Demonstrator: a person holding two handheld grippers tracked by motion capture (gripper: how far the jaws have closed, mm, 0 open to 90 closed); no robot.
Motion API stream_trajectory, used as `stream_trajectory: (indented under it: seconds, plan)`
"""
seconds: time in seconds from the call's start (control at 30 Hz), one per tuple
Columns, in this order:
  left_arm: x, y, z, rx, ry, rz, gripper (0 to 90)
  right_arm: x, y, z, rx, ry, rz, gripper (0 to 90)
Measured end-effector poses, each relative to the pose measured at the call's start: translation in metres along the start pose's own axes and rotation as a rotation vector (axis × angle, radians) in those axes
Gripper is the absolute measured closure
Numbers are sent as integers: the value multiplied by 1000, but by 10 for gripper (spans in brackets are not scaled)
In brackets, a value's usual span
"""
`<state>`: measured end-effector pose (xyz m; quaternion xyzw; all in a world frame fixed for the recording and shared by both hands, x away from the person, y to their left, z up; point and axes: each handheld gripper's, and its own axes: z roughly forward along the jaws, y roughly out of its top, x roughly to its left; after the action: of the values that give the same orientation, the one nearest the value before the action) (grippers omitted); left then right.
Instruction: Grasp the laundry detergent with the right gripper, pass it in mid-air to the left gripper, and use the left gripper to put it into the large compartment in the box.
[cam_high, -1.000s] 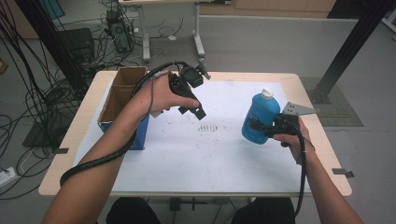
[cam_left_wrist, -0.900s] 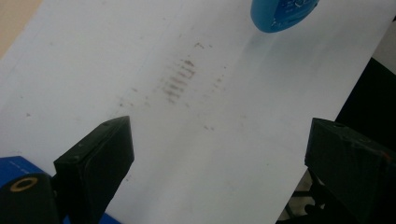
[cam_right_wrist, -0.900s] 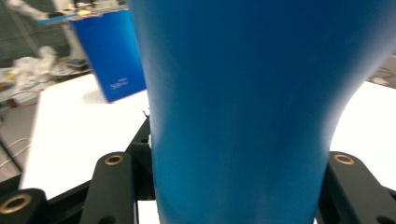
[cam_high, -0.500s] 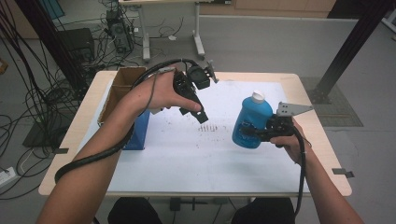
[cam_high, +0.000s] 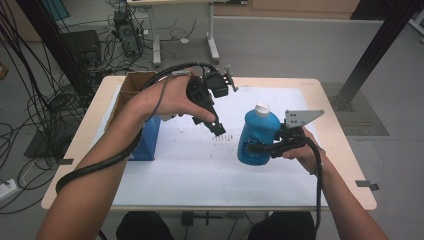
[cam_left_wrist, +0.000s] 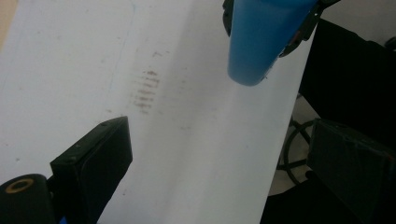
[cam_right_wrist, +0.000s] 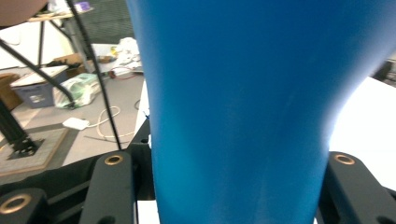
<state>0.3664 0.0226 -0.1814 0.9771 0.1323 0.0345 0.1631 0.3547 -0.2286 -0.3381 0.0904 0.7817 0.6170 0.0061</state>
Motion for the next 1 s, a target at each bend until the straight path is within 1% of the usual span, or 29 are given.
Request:
stream_trajectory:
  seconds: [0.03,0.07,0.1,0.17,0.23,0.37,0.47,0.53,0.7,0.83,0.93,0.97,1.0]
  plan:
    - [-1,0,0,5,-8,10,71,0,0,0,0,0,0,445]
    - [-2,0,0,7,-13,13,71,2,3,3,8,15,-9,445]
    - [-3,1,0,14,-20,21,71,2,3,3,8,15,-9,445]
    - [-5,1,0,14,-30,36,72,4,5,6,13,34,-14,445]
    - [-6,2,0,15,-31,45,73,6,7,9,18,52,-18,445]
    - [-10,5,1,10,-38,71,76,9,10,16,32,73,-26,444]
    - [-12,8,1,19,-43,92,77,12,13,20,35,82,-38,444]
    - [-14,10,3,23,-50,101,77,13,13,23,33,90,-36,444]
    - [-17,12,4,29,-50,114,77,15,15,29,43,103,-43,444]
    - [-20,13,6,32,-54,126,82,16,16,32,52,108,-45,444]
    - [-24,14,9,42,-55,142,86,17,17,35,58,112,-41,444]
    - [-25,14,9,47,-52,155,86,17,17,35,58,112,-41,444]
    - [-26,15,9,43,-54,150,86,17,18,36,57,109,-46,443]
